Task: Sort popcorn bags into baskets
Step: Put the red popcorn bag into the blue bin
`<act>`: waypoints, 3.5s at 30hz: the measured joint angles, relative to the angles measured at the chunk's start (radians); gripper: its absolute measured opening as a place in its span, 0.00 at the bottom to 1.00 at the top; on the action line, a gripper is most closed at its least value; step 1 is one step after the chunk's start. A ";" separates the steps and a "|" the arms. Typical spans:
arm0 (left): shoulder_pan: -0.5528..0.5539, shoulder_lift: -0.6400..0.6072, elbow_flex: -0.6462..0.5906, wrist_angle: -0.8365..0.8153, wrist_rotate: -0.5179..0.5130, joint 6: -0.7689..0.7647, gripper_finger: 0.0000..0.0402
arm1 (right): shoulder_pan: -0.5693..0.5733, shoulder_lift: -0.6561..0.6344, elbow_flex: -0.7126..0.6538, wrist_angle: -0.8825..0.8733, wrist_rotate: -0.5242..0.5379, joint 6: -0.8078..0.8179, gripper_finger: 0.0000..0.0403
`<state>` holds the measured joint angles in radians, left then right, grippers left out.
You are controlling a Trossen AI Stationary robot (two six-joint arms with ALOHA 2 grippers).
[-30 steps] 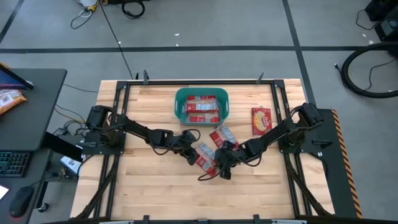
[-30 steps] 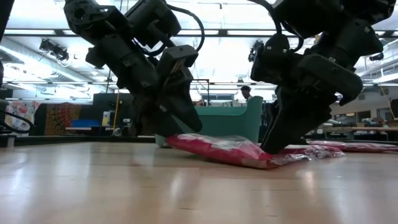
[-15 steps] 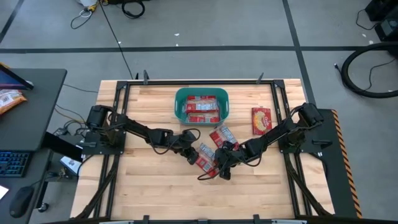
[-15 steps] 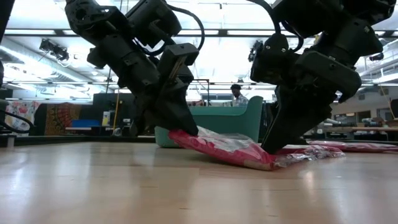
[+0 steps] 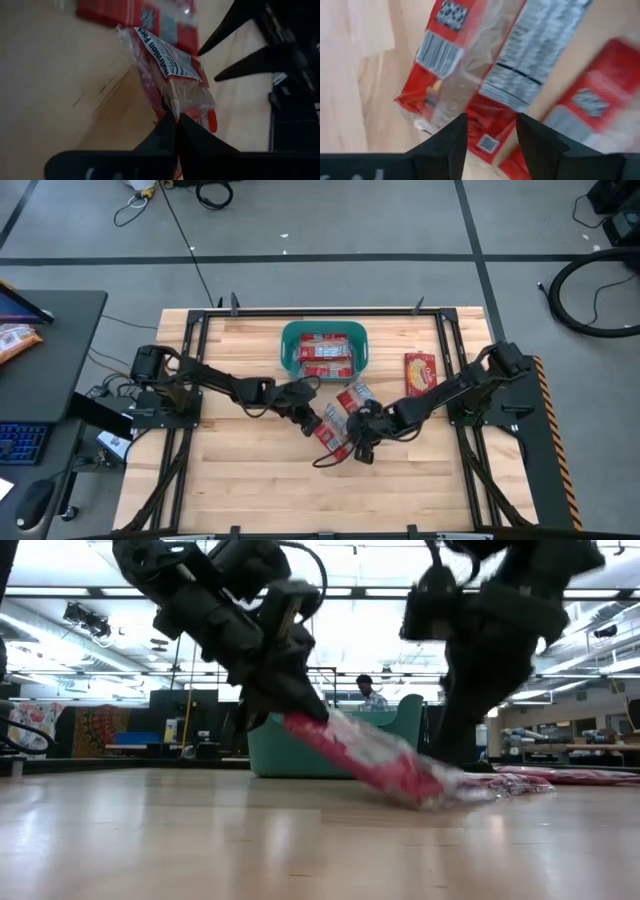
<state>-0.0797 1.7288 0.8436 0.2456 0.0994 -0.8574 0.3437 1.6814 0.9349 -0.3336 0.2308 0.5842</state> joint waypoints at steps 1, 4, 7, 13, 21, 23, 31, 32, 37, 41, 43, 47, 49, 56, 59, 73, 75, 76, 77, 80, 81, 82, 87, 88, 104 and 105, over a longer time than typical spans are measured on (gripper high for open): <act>0.005 -0.013 0.000 -0.003 0.001 0.007 0.02 | 0.002 -0.022 0.012 -0.033 0.013 0.000 0.42; 0.026 -0.052 0.015 -0.011 0.002 0.033 0.02 | 0.012 -0.099 0.034 -0.130 0.056 0.009 0.40; 0.058 -0.080 0.045 -0.031 -0.006 0.046 0.02 | 0.024 -0.178 0.043 -0.218 0.127 0.051 0.40; 0.128 -0.111 0.126 -0.117 -0.045 0.088 0.02 | 0.055 -0.333 0.045 -0.395 0.265 0.179 0.40; 0.249 -0.126 0.259 -0.275 -0.154 0.149 0.02 | 0.068 -0.491 0.045 -0.447 0.387 0.228 0.40; 0.285 -0.126 0.279 -0.297 -0.175 0.149 0.02 | 0.068 -0.506 0.045 -0.444 0.405 0.227 0.40; 0.394 -0.126 0.293 -0.332 -0.232 0.086 0.02 | 0.070 -0.497 0.045 -0.432 0.404 0.235 0.40; 0.400 -0.126 0.293 -0.343 -0.249 0.082 0.02 | 0.071 -0.494 0.045 -0.426 0.404 0.235 0.40; 0.414 -0.126 0.293 -0.386 -0.318 0.077 0.02 | 0.073 -0.488 0.045 -0.405 0.405 0.235 0.40; 0.414 -0.126 0.292 -0.437 -0.365 0.052 0.02 | 0.073 -0.488 0.045 -0.399 0.405 0.233 0.40; 0.413 -0.126 0.292 -0.462 -0.383 0.049 0.02 | 0.073 -0.488 0.045 -0.398 0.405 0.235 0.40; 0.413 -0.126 0.292 -0.499 -0.395 0.032 0.05 | 0.073 -0.488 0.045 -0.392 0.403 0.227 0.40; 0.413 -0.126 0.292 -0.525 -0.417 0.024 0.08 | 0.073 -0.488 0.045 -0.393 0.392 0.227 0.40; 0.413 -0.126 0.291 -0.561 -0.430 0.060 0.23 | 0.073 -0.488 0.045 -0.393 0.324 0.225 0.40; 0.413 -0.127 0.291 -0.555 -0.427 0.075 0.29 | 0.073 -0.488 0.045 -0.393 0.318 0.225 0.40; 0.378 -0.252 0.291 -0.555 -0.548 0.318 0.35 | 0.071 -0.488 0.045 -0.391 0.291 0.215 0.40; 0.370 -0.254 0.291 -0.490 -0.419 0.346 0.35 | 0.065 -0.488 0.045 -0.377 0.291 0.201 0.40; 0.365 -0.254 0.291 -0.459 -0.333 0.376 0.35 | 0.062 -0.488 0.045 -0.372 0.291 0.201 0.40; 0.357 -0.254 0.291 -0.433 -0.246 0.404 0.35 | 0.058 -0.488 0.045 -0.366 0.291 0.201 0.40; 0.320 -0.252 0.291 -0.361 -0.046 0.459 0.35 | 0.050 -0.487 0.045 -0.347 0.291 0.200 0.40; 0.305 -0.252 0.291 -0.350 -0.012 0.474 0.35 | 0.048 -0.487 0.045 -0.346 0.291 0.199 0.40; 0.289 -0.251 0.291 -0.343 0.008 0.483 0.35 | 0.044 -0.483 0.045 -0.342 0.291 0.199 0.40; 0.220 -0.251 0.291 -0.278 0.029 0.536 0.35 | 0.030 -0.451 0.015 -0.293 0.249 0.242 0.40; 0.211 -0.250 0.291 -0.274 0.029 0.525 0.35 | 0.025 -0.438 0.006 -0.279 0.217 0.243 0.40; 0.164 -0.250 0.291 -0.254 0.037 0.400 0.35 | -0.010 -0.102 -0.043 -0.251 0.164 0.312 0.40; 0.164 -0.250 0.291 -0.255 0.038 0.391 0.35 | -0.015 -0.090 -0.043 -0.249 0.155 0.324 0.40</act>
<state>0.0845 1.4784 1.1351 -0.0092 0.1369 -0.4662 0.3291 1.5913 0.8917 -0.5828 0.3862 0.9085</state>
